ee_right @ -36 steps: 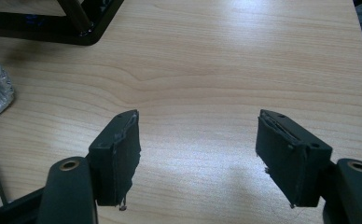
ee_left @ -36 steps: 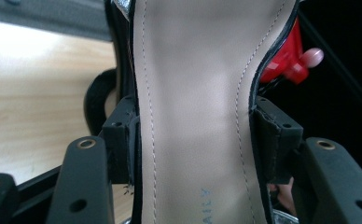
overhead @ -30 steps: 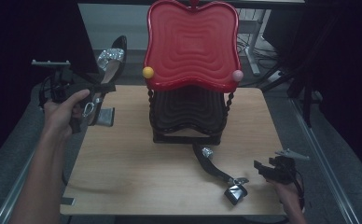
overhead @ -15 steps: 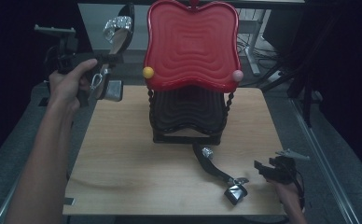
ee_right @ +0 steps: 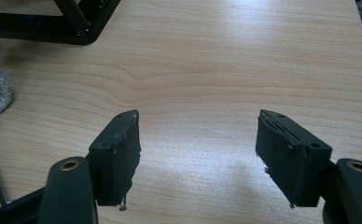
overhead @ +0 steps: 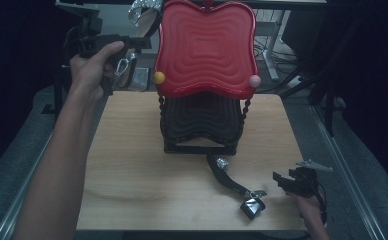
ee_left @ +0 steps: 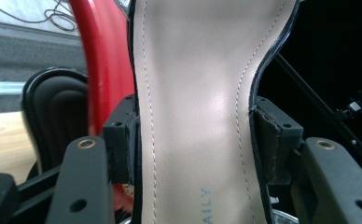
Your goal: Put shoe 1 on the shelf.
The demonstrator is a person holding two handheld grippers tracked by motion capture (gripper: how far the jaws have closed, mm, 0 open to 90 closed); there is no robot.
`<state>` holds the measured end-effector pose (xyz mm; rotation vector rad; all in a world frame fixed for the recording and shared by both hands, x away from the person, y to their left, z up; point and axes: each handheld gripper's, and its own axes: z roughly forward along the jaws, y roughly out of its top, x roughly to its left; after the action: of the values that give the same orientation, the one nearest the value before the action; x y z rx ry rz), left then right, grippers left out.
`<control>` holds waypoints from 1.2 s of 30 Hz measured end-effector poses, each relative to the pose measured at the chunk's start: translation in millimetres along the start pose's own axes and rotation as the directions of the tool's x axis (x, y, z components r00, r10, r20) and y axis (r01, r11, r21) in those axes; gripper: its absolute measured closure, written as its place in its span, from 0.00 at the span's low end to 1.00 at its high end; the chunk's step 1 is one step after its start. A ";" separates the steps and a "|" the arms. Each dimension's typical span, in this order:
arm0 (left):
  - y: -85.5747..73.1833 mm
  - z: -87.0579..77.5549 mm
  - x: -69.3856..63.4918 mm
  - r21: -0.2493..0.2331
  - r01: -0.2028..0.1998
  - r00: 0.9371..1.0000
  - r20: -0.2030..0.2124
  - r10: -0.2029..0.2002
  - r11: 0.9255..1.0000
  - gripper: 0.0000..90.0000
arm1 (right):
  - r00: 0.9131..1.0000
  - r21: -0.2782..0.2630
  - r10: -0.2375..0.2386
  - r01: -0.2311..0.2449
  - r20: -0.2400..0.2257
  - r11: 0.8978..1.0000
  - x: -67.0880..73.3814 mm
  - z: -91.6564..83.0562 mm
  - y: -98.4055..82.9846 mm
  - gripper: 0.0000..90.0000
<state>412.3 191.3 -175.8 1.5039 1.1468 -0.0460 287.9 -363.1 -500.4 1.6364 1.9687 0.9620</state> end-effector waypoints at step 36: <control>18.2 115.7 -0.8 -0.004 0.013 0.975 -0.220 -0.013 1.000 0.46 | 1.000 0.019 0.010 -0.010 0.001 1.000 -5.1 2.6 -1.8 0.34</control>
<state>487.5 104.4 -198.4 1.5267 1.3322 0.1162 289.6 -367.5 -504.1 1.6585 1.9770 0.9492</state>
